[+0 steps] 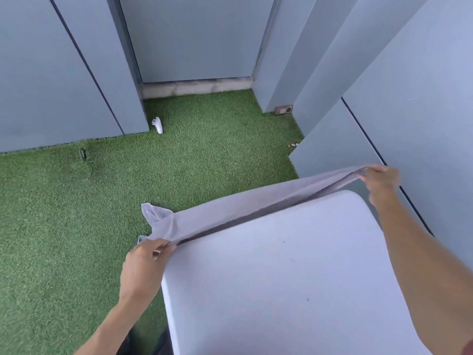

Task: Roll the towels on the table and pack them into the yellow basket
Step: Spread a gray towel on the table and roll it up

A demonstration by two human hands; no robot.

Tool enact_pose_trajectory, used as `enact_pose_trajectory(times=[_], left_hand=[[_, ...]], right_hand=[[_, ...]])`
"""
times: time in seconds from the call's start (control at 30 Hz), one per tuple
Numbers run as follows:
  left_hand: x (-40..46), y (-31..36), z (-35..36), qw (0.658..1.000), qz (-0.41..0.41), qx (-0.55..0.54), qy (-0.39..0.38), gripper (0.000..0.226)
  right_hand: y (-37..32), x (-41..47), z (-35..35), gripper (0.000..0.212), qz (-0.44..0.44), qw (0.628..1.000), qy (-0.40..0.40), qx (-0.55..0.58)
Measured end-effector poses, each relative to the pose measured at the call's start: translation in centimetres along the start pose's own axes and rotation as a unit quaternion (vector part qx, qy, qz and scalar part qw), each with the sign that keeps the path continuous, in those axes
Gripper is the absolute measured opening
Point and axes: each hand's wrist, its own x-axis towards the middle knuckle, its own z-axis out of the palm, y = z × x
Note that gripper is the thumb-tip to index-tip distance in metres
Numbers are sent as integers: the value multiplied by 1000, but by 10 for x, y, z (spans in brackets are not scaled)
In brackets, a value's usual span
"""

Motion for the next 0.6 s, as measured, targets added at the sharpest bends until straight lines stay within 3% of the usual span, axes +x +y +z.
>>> enact_pose_trajectory(times=[0.1,0.27,0.47,0.6], left_hand=[[-3,-1,8,999,22,23,14,2],[-18,-7,18,998,25,42,40,2],[-40,-22,24,997,17,31,63,15],[-59,-27,29,997,12,12,74,14]], right_hand=[[14,17,-9,22,-50,997,29,-48],[85,18,-9,30,-133,965,-6,-227],[109,8,-19,45,-200,957,-15,-208],[123,2,-33,30,-200,957,-2,-211]])
